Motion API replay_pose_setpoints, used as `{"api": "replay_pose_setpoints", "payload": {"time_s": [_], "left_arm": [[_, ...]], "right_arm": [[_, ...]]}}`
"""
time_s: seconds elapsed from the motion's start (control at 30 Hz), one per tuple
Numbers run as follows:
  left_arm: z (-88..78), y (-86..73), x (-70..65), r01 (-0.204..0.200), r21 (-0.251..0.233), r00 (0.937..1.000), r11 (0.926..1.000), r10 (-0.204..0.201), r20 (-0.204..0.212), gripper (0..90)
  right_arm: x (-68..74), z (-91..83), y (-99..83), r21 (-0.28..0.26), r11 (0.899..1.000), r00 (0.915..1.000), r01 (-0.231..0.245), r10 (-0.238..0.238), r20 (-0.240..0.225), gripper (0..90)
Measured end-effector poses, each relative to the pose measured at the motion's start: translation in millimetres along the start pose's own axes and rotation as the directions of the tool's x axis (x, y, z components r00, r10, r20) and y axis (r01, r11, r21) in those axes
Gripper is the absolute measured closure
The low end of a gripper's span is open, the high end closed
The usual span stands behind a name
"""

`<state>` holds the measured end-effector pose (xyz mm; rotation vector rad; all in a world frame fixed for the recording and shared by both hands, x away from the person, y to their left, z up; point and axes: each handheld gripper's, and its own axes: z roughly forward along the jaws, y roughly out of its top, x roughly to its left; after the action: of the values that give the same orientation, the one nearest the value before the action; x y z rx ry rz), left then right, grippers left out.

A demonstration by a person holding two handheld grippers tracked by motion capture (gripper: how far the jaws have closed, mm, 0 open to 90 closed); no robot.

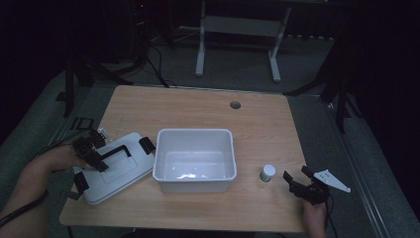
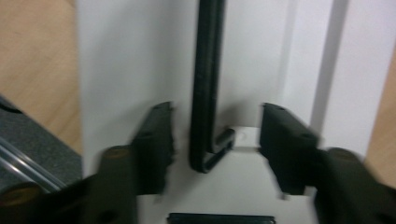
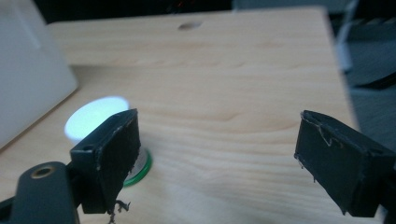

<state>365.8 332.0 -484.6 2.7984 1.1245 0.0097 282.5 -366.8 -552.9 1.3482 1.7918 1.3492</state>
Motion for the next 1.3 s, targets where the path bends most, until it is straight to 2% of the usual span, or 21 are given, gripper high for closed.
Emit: {"api": "replay_pose_setpoints", "payload": {"time_s": [0.1,0.17,0.33,0.4,0.57,0.67,0.73,0.8,0.83,0.87,0.9,0.93,0.97,1.0,1.03,1.07,1.13,1.17,1.23,1.27,1.3], "left_arm": [[-1.8,-0.9,-1.7,-0.007,-0.003,1.0,1.0,0.007,0.002,38.0],[-1.9,-1.3,-2.7,-0.009,0.008,1.0,0.9999,0.009,0.002,37.8],[-3.8,-3.2,-3.7,-0.01,0.014,0.9999,0.9999,0.01,0.014,34.9],[-3.4,-3.7,-3.1,-0.007,0.025,0.9999,0.9997,0.007,0.012,34.9],[-3.0,-2.7,-3.4,-0.025,0.041,0.9997,0.9989,0.025,0.003,35.0],[-2.4,-1.0,-5.3,-0.034,0.043,0.9994,0.9985,0.033,0.007,35.0],[-2.7,-0.4,-5.9,-0.03,0.046,0.9995,0.9985,0.03,0.01,35.0],[-3.7,-0.5,-6.3,-0.035,0.047,0.9994,0.9983,0.035,0.01,35.0],[-4.0,-0.8,-6.5,-0.031,0.048,0.9995,0.9984,0.031,0.01,35.0],[-4.8,-1.2,-6.5,-0.03,0.051,0.9995,0.9983,0.03,0.009,35.0],[-5.6,-1.4,-6.7,-0.03,0.054,0.9995,0.9981,0.03,0.005,35.0],[-6.2,-1.7,-6.7,-0.033,0.055,0.9995,0.9979,0.033,0.004,35.0],[-6.2,-1.7,-6.7,-0.033,0.055,0.9995,0.9979,0.033,0.004,35.0],[-7.1,-2.2,-6.8,-0.031,0.059,0.9995,0.9978,0.031,-0.002,35.0],[-7.2,-2.7,-7.3,-0.037,0.058,0.9993,0.9977,0.037,-0.002,35.0],[-7.4,-2.8,-7.6,-0.041,0.056,0.9992,0.9976,0.041,0.003,35.0],[-7.2,-2.6,-8.1,-0.041,0.057,0.9992,0.9975,0.041,0.002,35.0],[-6.8,-2.2,-8.3,-0.046,0.061,0.9989,0.997,0.046,0.006,35.0],[-6.6,-1.6,-9.3,-0.047,0.066,0.9989,0.9967,0.047,0.0,35.0],[-6.5,-1.2,-9.9,-0.048,0.07,0.9988,0.9964,0.049,-0.003,35.0],[-6.6,-1.0,-10.3,-0.05,0.075,0.9987,0.9959,0.051,-0.004,35.0]], "right_arm": [[-2.6,3.9,1.7,0.095,0.995,0.9983,0.01,-0.004,-0.058,13.4],[-2.4,4.2,2.1,0.146,0.988,0.9972,0.053,-0.045,-0.06,13.4],[-4.9,-0.2,6.3,0.217,0.969,0.9904,0.118,-0.099,-0.096,13.4],[-5.4,-1.2,7.8,0.227,0.965,0.9882,0.129,-0.106,-0.11,13.4],[-7.3,-5.1,20.8,0.288,0.937,0.9755,0.199,-0.162,-0.149,13.4],[-8.8,-3.9,27.6,0.362,0.902,0.9678,0.234,-0.181,-0.175,14.2],[-8.9,-2.5,30.1,0.41,0.875,0.9624,0.257,-0.194,-0.19,14.5],[-7.8,-0.4,32.3,0.459,0.843,0.956,0.281,-0.204,-0.21,14.5],[-6.8,0.9,33.6,0.484,0.822,0.951,0.299,-0.215,-0.222,14.5],[-5.8,1.5,34.5,0.5,0.809,0.9477,0.31,-0.222,-0.229,14.5],[-4.6,2.9,36.2,0.528,0.785,0.944,0.323,-0.226,-0.241,14.5],[-3.4,4.2,37.6,0.549,0.768,0.9415,0.331,-0.229,-0.247,14.5],[-3.4,4.2,37.6,0.549,0.768,0.9415,0.331,-0.229,-0.247,14.5],[-2.5,5.2,38.9,0.562,0.753,0.9383,0.342,-0.239,-0.25,14.5],[0.4,8.0,42.4,0.603,0.712,0.9321,0.36,-0.249,-0.264,13.8],[2.3,9.8,44.9,0.621,0.689,0.927,0.374,-0.26,-0.27,13.7],[5.2,11.9,48.9,0.647,0.657,0.9216,0.388,-0.267,-0.281,13.2],[6.9,13.8,51.7,0.662,0.634,0.9168,0.399,-0.275,-0.289,13.2],[9.9,16.7,56.3,0.695,0.592,0.9132,0.407,-0.272,-0.303,13.1],[11.2,17.8,57.9,0.707,0.574,0.9107,0.413,-0.278,-0.306,13.1],[13.5,19.6,60.5,0.724,0.545,0.9056,0.423,-0.284,-0.315,13.1]]}}
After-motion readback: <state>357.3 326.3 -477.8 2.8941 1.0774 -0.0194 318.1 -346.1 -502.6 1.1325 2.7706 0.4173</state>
